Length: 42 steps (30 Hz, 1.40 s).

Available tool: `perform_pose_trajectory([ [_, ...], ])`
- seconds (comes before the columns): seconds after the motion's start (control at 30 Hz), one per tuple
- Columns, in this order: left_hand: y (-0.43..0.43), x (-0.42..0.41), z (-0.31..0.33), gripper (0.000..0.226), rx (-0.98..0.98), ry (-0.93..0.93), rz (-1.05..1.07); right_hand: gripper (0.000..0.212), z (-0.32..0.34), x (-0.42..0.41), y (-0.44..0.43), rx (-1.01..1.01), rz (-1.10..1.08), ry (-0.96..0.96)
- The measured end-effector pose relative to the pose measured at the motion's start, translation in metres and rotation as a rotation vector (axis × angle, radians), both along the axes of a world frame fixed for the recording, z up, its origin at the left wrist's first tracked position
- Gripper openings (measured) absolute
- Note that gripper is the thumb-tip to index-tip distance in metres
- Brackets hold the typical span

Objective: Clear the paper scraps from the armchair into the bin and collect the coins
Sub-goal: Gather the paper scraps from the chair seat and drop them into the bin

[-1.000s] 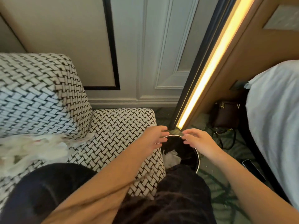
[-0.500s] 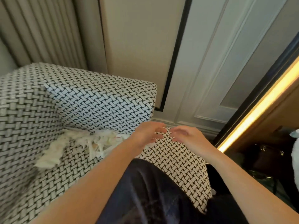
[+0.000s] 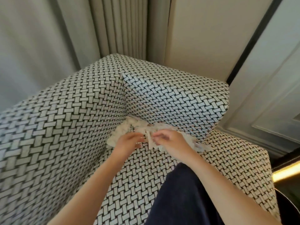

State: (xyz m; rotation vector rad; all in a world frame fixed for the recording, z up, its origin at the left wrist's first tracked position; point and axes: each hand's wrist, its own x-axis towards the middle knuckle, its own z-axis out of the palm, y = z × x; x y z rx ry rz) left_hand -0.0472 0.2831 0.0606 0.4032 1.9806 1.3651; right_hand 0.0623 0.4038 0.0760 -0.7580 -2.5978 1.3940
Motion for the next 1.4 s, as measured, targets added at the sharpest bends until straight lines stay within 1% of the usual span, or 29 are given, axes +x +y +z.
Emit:
perform_pose_trajectory([
  [0.13,-0.022,-0.012,-0.030,0.026,-0.037,0.190,0.219,0.023,-0.025,-0.020,-0.023,0.016,0.087,-0.040],
  [0.2,-0.028,-0.016,-0.043,0.031,-0.061,0.228,0.356,0.024,-0.036,-0.029,-0.032,0.036,0.135,-0.052],
  [0.3,-0.029,-0.022,-0.067,0.027,-0.105,0.294,0.470,0.026,-0.049,-0.034,-0.041,0.086,0.174,-0.074],
  [0.37,-0.028,-0.025,-0.085,0.033,-0.122,0.235,0.520,0.029,-0.056,-0.035,-0.041,0.160,0.221,-0.111],
  [0.4,-0.027,-0.024,-0.087,0.038,-0.121,0.169,0.533,0.029,-0.059,-0.035,-0.040,0.188,0.239,-0.131],
  [0.47,-0.021,-0.027,-0.094,0.043,-0.165,0.108,0.550,0.029,-0.063,-0.038,-0.037,0.199,0.260,-0.158],
  [0.53,-0.011,-0.029,-0.095,0.050,-0.241,0.118,0.544,0.029,-0.067,-0.041,-0.036,0.197,0.267,-0.157],
  [0.6,0.000,-0.031,-0.097,0.062,-0.298,0.116,0.591,0.030,-0.070,-0.043,-0.035,0.197,0.281,-0.147],
  [0.73,0.012,-0.030,-0.106,0.074,-0.260,0.037,0.744,0.030,-0.076,-0.047,-0.035,0.198,0.317,-0.165],
  [0.8,0.015,-0.032,-0.107,0.077,-0.246,-0.010,0.779,0.029,-0.077,-0.049,-0.034,0.177,0.308,-0.159],
  [0.93,0.020,-0.032,-0.107,0.070,-0.258,0.026,0.778,0.030,-0.077,-0.048,-0.031,0.149,0.287,-0.143],
  [1.03,0.020,-0.028,-0.113,0.063,-0.303,0.125,0.714,0.030,-0.075,-0.047,-0.030,0.148,0.263,-0.142],
  [1.1,0.019,-0.026,-0.115,0.053,-0.299,0.165,0.688,0.030,-0.074,-0.047,-0.030,0.148,0.231,-0.131],
  [1.2,0.014,-0.025,-0.118,0.028,-0.252,0.234,0.662,0.029,-0.073,-0.046,-0.028,0.150,0.192,-0.106],
  [1.27,0.010,-0.023,-0.121,0.018,-0.227,0.303,0.627,0.029,-0.073,-0.046,-0.028,0.144,0.174,-0.106],
  [1.33,0.007,-0.019,-0.121,0.015,-0.211,0.335,0.611,0.030,-0.073,-0.045,-0.028,0.137,0.158,-0.101],
  [1.4,0.002,-0.016,-0.118,0.017,-0.186,0.344,0.595,0.031,-0.072,-0.045,-0.028,0.114,0.141,-0.096],
])
